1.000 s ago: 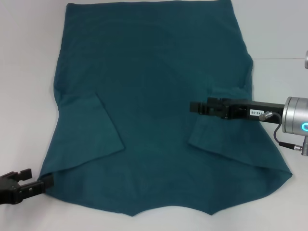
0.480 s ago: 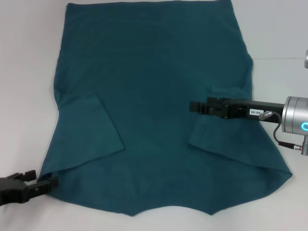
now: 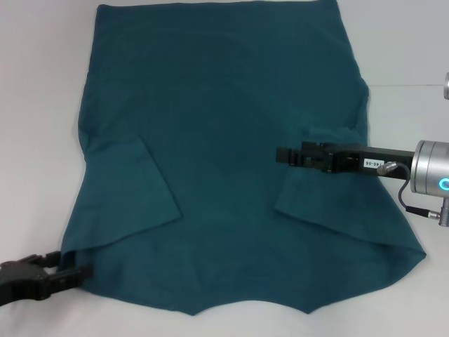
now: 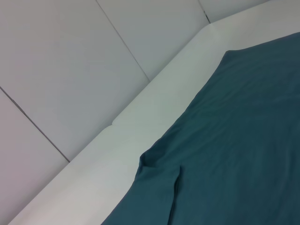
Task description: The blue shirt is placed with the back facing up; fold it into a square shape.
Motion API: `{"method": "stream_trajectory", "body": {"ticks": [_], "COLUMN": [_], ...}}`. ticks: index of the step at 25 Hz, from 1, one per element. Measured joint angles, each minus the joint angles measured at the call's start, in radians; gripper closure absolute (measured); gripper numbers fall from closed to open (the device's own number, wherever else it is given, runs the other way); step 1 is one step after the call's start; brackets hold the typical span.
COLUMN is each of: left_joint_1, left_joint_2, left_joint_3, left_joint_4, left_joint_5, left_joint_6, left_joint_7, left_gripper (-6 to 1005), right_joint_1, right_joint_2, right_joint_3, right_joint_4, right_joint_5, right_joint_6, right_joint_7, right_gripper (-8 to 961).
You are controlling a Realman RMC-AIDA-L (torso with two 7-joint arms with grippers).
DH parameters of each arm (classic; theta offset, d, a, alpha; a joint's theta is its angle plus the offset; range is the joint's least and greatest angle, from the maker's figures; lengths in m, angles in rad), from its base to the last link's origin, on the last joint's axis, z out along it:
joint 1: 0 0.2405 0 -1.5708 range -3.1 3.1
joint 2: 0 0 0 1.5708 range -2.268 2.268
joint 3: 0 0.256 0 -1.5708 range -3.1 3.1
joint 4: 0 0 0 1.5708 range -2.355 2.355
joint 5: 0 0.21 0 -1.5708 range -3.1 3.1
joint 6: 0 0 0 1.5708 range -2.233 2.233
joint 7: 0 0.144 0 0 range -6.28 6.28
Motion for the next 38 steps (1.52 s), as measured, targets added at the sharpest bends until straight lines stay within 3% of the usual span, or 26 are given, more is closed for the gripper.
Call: {"method": "stream_trajectory", "body": {"ticks": [27, 30, 38], "left_joint_1": [-0.057, -0.063, -0.064], "left_joint_2": [0.001, 0.002, 0.003], "left_joint_3": [0.087, 0.089, 0.096], "left_joint_4": [-0.001, -0.001, -0.001], "left_joint_5": [0.021, 0.024, 0.026], "left_joint_6": [0.052, 0.043, 0.030], "left_joint_7": [-0.037, -0.044, -0.059], "left_gripper": [109, 324, 497], "right_joint_1": [-0.006, -0.005, -0.008], "right_joint_2": [-0.002, -0.002, -0.002], "right_joint_3": [0.014, 0.016, 0.024], "right_joint_4": [0.000, 0.000, 0.000], "right_joint_5": [0.001, 0.002, 0.002], "right_joint_6": [-0.002, -0.003, -0.005], "right_joint_7": [0.000, -0.003, -0.006], "right_gripper": [118, 121, 128]}}
